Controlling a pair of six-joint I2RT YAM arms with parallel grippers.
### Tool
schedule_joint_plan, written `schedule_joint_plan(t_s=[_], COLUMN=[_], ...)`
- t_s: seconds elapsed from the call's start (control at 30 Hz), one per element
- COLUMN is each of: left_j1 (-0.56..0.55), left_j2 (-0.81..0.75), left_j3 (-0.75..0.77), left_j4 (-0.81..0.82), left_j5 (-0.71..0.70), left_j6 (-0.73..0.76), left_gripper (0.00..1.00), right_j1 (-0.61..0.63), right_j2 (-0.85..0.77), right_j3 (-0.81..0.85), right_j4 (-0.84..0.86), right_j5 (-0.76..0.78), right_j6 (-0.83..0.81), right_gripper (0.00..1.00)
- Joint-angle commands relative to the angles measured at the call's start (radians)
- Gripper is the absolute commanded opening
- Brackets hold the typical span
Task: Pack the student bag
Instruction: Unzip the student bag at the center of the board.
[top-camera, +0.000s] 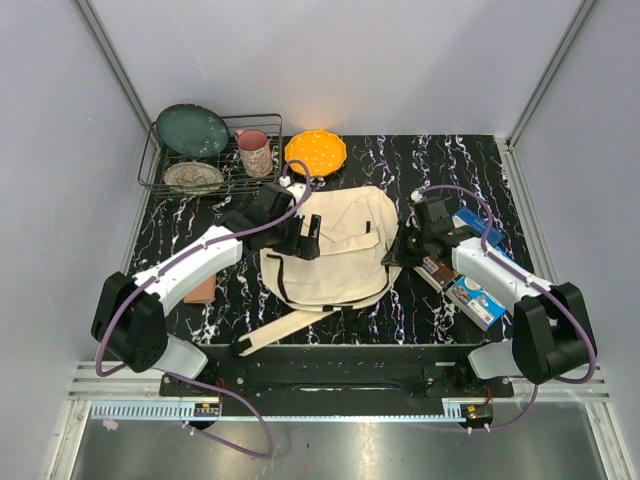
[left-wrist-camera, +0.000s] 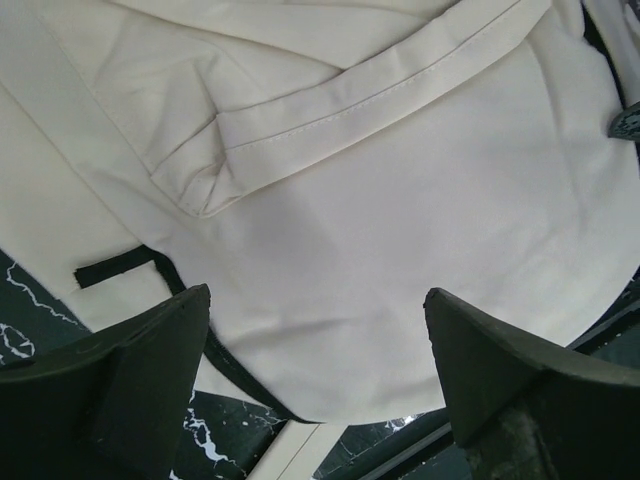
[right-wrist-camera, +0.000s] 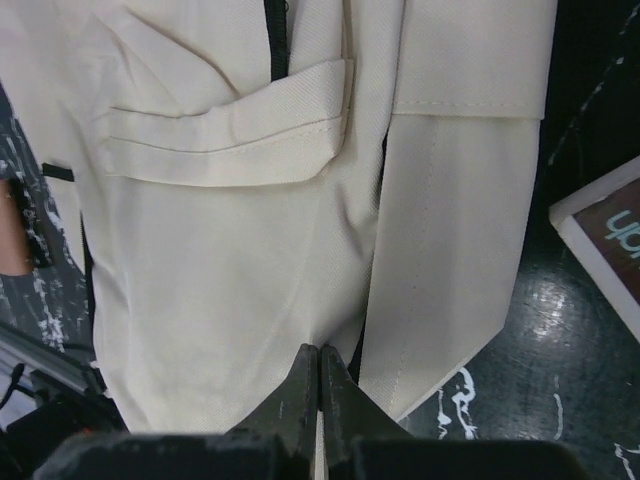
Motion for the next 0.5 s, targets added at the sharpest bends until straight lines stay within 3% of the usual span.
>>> schedule_joint_plan(t_s=[0.0, 0.4, 0.43, 0.47], left_j1=[-0.023, -0.166, -0.167, -0.172], left_j2=[-0.011, -0.002, 0.003, 0.006], left_j3=[0.047, 0.067, 0.067, 0.068], left_j4=[0.055, 0.089, 0.094, 0.103], left_j5=[0.064, 0.052, 0.058, 0.064], left_j6=[-0.028, 0.029, 0.024, 0.015], left_gripper=[0.93, 0.94, 0.94, 0.94], right_j1=[0.01, 0.009, 0.01, 0.009], right_j2=[-0.041, 0.043, 0.048, 0.048], right_j3=[-0.022, -0.01, -0.015, -0.019], right_j4=[0.112, 0.171, 0.166, 0.16], right_j5=[-0.1, -0.141, -0.141, -0.14], right_j6=[0.09, 0.113, 0.11, 0.108], right_gripper=[0.0, 0.01, 0.06, 0.18])
